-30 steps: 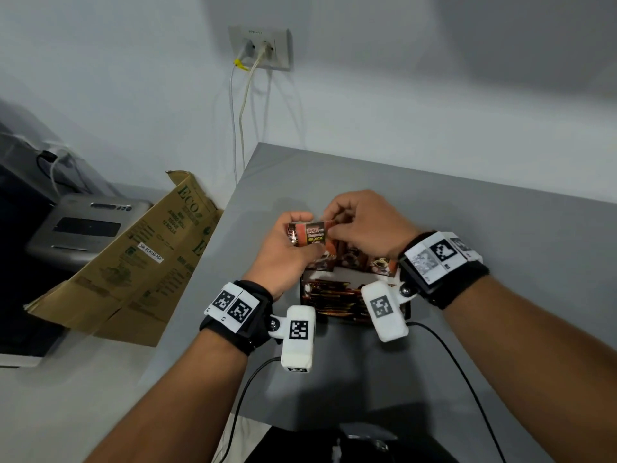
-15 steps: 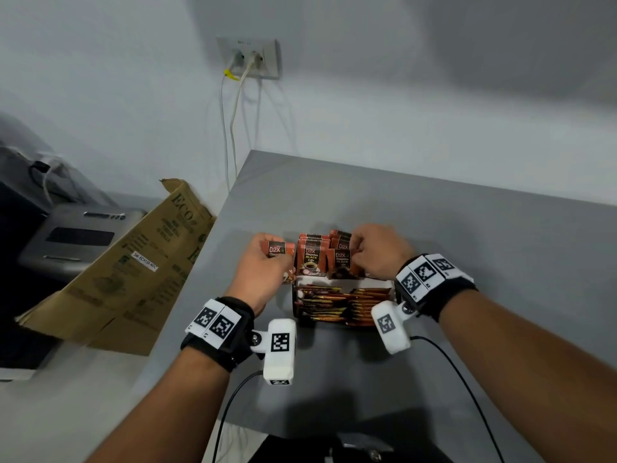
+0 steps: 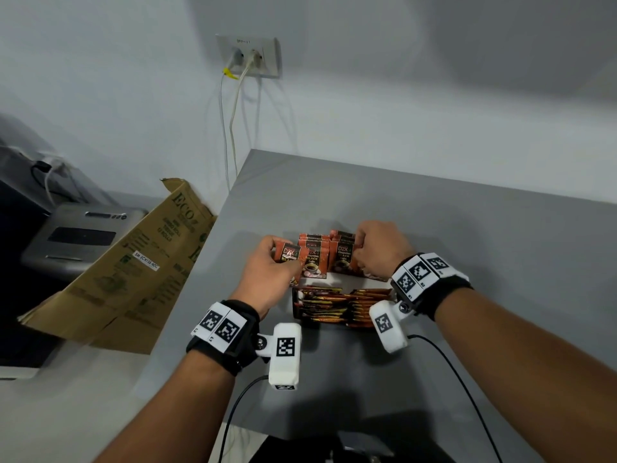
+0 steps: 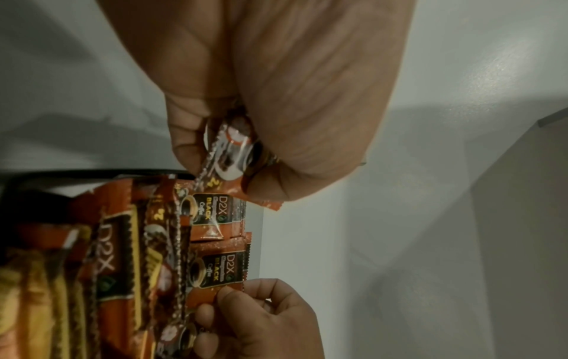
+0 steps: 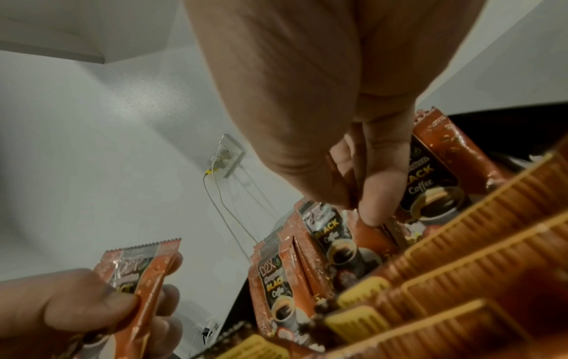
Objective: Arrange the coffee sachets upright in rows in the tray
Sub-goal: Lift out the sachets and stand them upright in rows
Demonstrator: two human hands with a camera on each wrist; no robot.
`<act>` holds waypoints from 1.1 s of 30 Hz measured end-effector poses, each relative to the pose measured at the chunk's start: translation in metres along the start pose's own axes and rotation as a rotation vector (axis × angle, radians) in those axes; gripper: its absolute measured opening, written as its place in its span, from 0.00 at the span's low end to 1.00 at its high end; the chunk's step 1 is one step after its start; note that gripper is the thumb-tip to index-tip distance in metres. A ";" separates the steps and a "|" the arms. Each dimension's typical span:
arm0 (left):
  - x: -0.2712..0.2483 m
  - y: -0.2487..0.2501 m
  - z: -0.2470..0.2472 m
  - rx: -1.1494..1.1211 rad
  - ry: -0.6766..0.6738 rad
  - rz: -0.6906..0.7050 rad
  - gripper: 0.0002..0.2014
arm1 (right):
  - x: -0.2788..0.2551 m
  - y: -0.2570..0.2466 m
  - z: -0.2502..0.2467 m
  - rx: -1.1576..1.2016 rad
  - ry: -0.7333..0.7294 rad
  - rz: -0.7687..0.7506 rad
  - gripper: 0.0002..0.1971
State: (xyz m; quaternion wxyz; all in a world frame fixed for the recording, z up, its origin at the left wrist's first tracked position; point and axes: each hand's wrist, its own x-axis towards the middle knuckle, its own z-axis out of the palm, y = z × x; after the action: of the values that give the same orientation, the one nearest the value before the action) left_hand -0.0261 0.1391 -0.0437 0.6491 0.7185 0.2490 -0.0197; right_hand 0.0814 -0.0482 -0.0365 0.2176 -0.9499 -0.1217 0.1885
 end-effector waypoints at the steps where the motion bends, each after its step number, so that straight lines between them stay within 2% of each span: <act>1: 0.000 0.000 0.000 0.000 -0.002 0.004 0.15 | 0.001 0.000 0.001 -0.003 -0.001 0.000 0.02; 6: -0.002 0.002 0.001 -0.020 -0.023 -0.004 0.16 | 0.000 0.002 0.002 0.008 0.006 0.003 0.06; 10: -0.003 0.006 0.003 -0.019 -0.031 0.031 0.16 | -0.007 0.004 -0.007 0.096 0.086 -0.012 0.06; 12: -0.005 0.013 0.008 -0.011 -0.057 0.081 0.15 | -0.018 -0.002 -0.017 0.230 0.111 -0.080 0.08; 15: -0.009 0.028 0.024 0.001 -0.129 0.168 0.15 | -0.041 -0.019 -0.033 0.371 -0.001 -0.237 0.12; 16: -0.012 0.034 0.028 0.008 -0.158 0.196 0.15 | -0.047 -0.022 -0.038 0.359 -0.011 -0.285 0.11; 18: -0.012 0.038 0.032 0.054 -0.173 0.234 0.14 | -0.050 -0.018 -0.050 0.307 0.059 -0.306 0.07; 21: -0.006 0.030 0.020 0.112 -0.100 0.184 0.12 | -0.043 0.011 -0.068 0.255 0.175 -0.192 0.06; 24: 0.000 0.016 0.008 0.179 -0.071 0.125 0.11 | -0.030 0.040 -0.061 0.040 0.092 -0.096 0.08; 28: -0.002 0.007 0.009 0.272 -0.100 0.109 0.10 | -0.022 0.046 -0.026 -0.135 -0.072 -0.114 0.09; 31: -0.006 0.004 0.011 0.300 -0.114 0.098 0.11 | -0.018 0.042 -0.012 -0.183 -0.090 -0.102 0.11; 33: -0.007 0.002 0.010 0.342 -0.121 0.104 0.10 | -0.015 0.041 -0.007 -0.204 -0.051 -0.088 0.10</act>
State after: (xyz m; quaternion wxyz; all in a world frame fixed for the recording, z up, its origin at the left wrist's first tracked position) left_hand -0.0288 0.1271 -0.0408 0.5315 0.8277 0.1651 -0.0714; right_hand 0.0769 -0.0917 -0.0448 0.1248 -0.9557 -0.1874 0.1897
